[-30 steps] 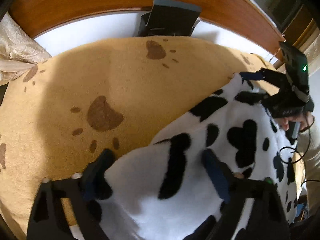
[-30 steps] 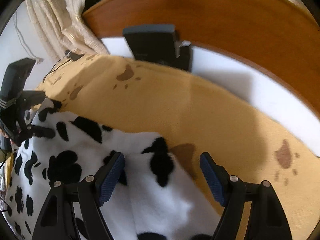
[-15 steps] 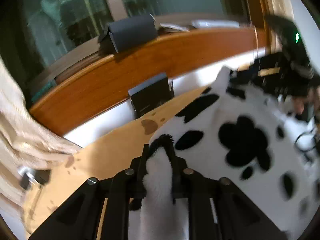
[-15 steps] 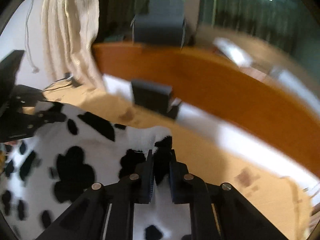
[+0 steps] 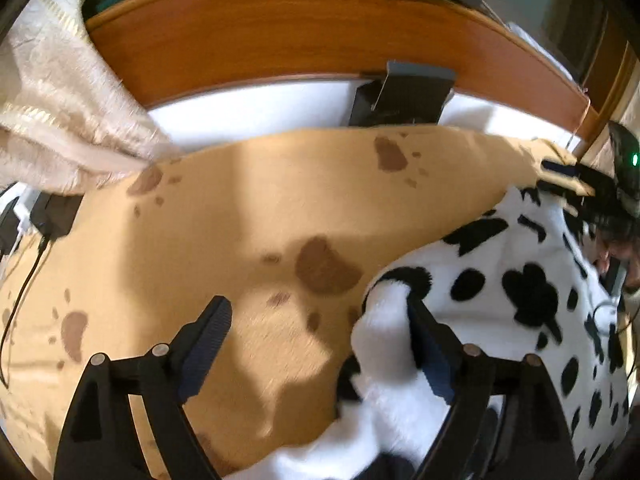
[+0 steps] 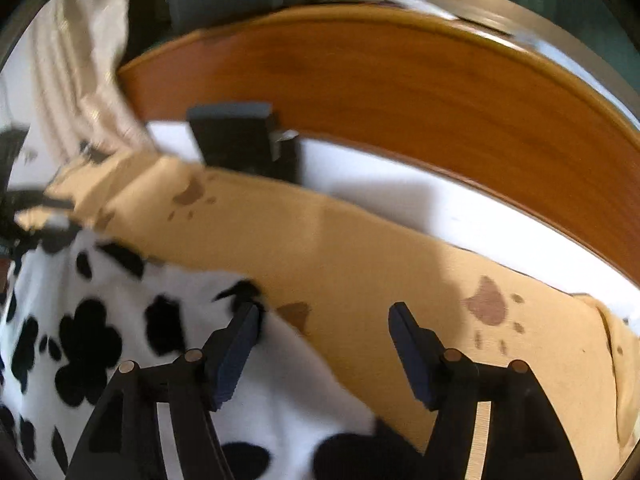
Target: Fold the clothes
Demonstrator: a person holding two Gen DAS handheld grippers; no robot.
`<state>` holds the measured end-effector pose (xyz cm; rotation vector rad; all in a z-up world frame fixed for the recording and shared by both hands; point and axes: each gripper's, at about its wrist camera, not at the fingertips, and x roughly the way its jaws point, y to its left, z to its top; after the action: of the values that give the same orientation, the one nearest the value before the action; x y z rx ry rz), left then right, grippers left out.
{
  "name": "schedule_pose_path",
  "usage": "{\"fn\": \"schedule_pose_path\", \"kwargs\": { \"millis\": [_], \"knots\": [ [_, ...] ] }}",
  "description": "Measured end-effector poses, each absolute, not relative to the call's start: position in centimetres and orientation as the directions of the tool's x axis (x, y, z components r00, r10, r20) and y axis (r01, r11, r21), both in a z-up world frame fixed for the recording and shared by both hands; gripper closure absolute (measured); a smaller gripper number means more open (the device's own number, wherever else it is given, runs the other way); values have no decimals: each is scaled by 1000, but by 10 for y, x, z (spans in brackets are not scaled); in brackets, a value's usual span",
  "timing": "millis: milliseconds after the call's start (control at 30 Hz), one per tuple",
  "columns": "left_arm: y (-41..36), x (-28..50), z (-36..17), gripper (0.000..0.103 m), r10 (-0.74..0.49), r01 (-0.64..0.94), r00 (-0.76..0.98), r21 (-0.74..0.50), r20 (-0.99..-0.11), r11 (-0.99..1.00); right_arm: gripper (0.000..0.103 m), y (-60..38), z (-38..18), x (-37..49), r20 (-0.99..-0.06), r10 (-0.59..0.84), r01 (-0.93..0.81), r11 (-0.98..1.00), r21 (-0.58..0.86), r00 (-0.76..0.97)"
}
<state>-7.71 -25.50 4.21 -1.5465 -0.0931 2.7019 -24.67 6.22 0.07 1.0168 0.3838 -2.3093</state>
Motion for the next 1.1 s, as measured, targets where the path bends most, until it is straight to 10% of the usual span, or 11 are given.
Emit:
{"fn": "schedule_pose_path", "kwargs": {
  "millis": [700,767,867,1100],
  "knots": [
    [-308,-6,8,16,4,43,-408,-24,-913,-999,31,86,-22,-253,-778,-258,539,-833,-121,-573],
    [-305,-4,10,29,-1,58,-412,-25,-911,-998,30,89,-22,-254,-778,-256,530,-840,-115,-574],
    [-294,0,19,91,8,73,-428,-44,-904,-996,30,91,-22,-253,-777,-254,524,-844,-112,-576],
    [-288,13,37,94,-26,110,-490,-33,-871,-993,30,93,-20,-254,-778,-264,522,-847,-95,-570]
  ]
}}
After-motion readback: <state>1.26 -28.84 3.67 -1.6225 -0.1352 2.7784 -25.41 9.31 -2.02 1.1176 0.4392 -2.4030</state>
